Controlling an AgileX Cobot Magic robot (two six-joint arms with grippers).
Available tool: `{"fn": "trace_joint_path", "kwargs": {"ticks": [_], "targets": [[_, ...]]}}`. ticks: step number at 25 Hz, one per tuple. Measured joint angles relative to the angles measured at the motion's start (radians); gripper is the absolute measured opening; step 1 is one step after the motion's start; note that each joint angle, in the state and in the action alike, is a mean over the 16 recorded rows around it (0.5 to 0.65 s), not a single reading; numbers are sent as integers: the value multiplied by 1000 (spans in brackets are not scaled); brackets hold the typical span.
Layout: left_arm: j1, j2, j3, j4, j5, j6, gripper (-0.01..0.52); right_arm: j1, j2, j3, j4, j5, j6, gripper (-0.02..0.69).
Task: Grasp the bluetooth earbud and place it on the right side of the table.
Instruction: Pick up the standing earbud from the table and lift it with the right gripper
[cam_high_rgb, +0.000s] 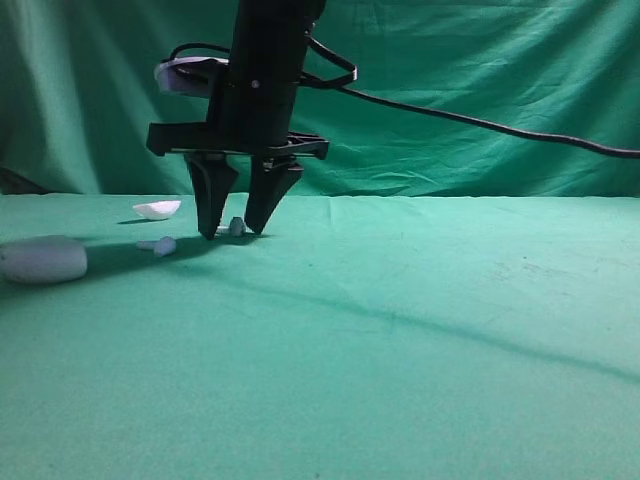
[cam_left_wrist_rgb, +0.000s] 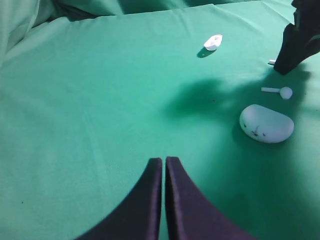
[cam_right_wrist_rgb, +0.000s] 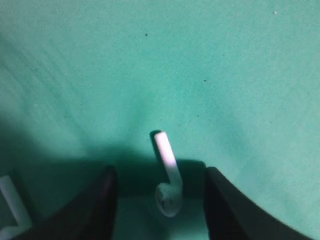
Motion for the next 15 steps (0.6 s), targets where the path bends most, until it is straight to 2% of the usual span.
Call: {"fn": "trace_joint_path", "kwargs": {"ticks": [10, 15], "targets": [[0, 0, 0, 0, 0, 0, 0, -7, -35, -3, 1, 26, 9, 114], [0, 0, 0, 0, 0, 0, 0, -30, -124, -3, -10, 74, 24, 91]]}}
